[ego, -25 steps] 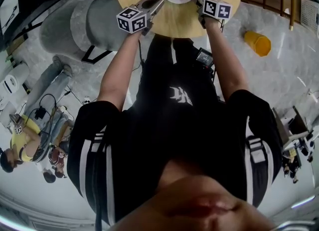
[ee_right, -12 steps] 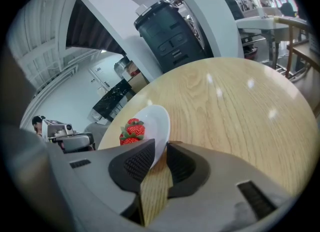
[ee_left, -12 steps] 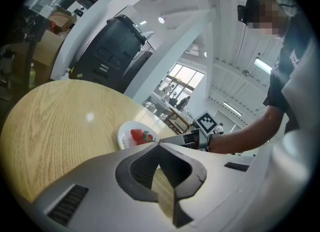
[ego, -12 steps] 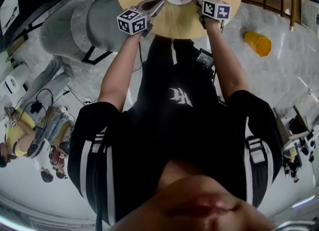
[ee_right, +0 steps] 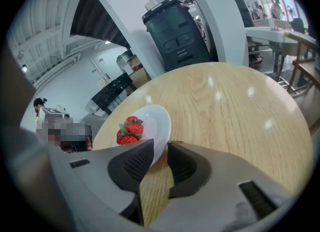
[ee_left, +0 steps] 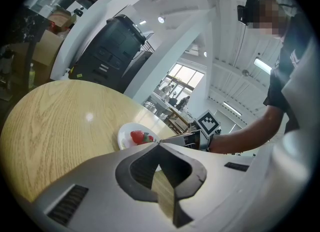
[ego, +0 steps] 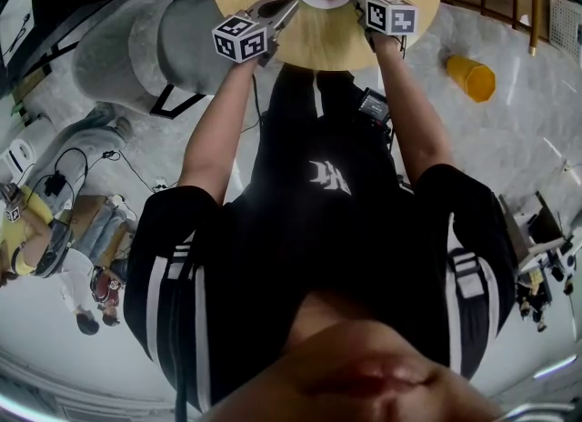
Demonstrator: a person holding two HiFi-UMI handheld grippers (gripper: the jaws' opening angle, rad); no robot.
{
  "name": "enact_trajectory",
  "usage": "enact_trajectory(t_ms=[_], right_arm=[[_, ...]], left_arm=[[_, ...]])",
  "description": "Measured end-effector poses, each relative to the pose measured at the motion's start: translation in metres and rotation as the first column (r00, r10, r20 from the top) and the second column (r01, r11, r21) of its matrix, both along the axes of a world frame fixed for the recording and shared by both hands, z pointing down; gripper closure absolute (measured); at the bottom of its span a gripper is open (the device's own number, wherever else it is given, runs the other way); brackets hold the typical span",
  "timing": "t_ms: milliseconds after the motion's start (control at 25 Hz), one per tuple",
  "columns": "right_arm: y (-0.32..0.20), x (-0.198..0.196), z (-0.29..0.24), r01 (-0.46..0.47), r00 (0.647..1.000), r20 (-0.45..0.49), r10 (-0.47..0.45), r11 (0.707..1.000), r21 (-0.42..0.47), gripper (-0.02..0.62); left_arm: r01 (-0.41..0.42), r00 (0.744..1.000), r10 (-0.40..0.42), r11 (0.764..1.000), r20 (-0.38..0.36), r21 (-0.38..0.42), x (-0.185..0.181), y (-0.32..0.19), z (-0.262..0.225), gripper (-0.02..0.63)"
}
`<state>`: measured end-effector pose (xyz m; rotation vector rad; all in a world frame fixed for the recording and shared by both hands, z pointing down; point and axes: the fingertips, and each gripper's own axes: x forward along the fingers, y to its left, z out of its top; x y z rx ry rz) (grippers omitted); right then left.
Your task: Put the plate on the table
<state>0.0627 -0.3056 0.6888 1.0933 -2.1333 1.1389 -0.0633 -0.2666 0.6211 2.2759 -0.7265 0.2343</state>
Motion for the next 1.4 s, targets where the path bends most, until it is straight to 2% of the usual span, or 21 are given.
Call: enact_trajectory(t_ms=[200, 400, 600, 800, 960, 1000, 1080, 1200, 1280, 1400], right_arm=[[0.0, -0.001, 0.001, 0.015, 1.0, -0.024, -0.015, 1.0, 0.004, 0.503], [0.001, -0.001, 0.005, 0.068, 0.992, -0.104, -0.064, 0.997, 0.034, 0.497], [-0.001, -0.001, 0.003, 0.125, 0.977, -0.185, -0.11, 0.99, 0.069, 0.491], [-0.001, -0.003, 0.0, 0.195, 0.946, -0.284, -0.158, 0.975, 0.107, 0.488], [-0.003, -0.004, -0.008, 0.19, 0.955, -0.255, -0.148, 0.971, 0.145, 0.489], [-0.005, -0.005, -0.012, 0.191, 0.959, -0.241, -0.148, 0.968, 0.165, 0.506], [-0.009, -0.008, -0.027, 0.197, 0.965, -0.214, -0.149, 0.954, 0.227, 0.583], [-0.011, -0.009, -0.053, 0.213, 0.968, -0.196, -0.157, 0.928, 0.307, 0.591], [-0.009, -0.012, -0.069, 0.226, 0.97, -0.165, -0.179, 0.916, 0.333, 0.592], [-0.005, -0.021, -0.103, 0.263, 0.964, -0.064, -0.259, 0.888, 0.378, 0.594]], left_arm=[[0.001, 1.0, -0.001, 1.0, 0.002, -0.002, -0.002, 0.001, 0.002, 0.604], [0.005, 1.0, -0.005, 1.0, 0.003, -0.006, -0.004, 0.004, 0.004, 0.604], [0.006, 1.0, -0.006, 1.0, 0.002, -0.011, -0.005, 0.006, 0.006, 0.604], [0.006, 1.0, -0.006, 1.0, 0.001, -0.014, -0.005, 0.01, 0.007, 0.604], [0.006, 1.0, -0.006, 1.0, -0.004, -0.004, -0.006, 0.01, 0.003, 0.604], [0.007, 1.0, -0.007, 1.0, -0.004, 0.0, -0.006, 0.009, 0.002, 0.604], [0.01, 1.0, -0.01, 1.0, -0.004, 0.011, -0.006, 0.007, -0.001, 0.604], [0.015, 1.0, -0.015, 0.999, -0.007, 0.028, -0.008, 0.006, -0.011, 0.604], [0.022, 1.0, -0.022, 0.999, -0.009, 0.04, -0.01, 0.005, -0.02, 0.604], [0.028, 0.999, -0.027, 0.996, -0.019, 0.079, -0.01, -0.002, -0.043, 0.604]])
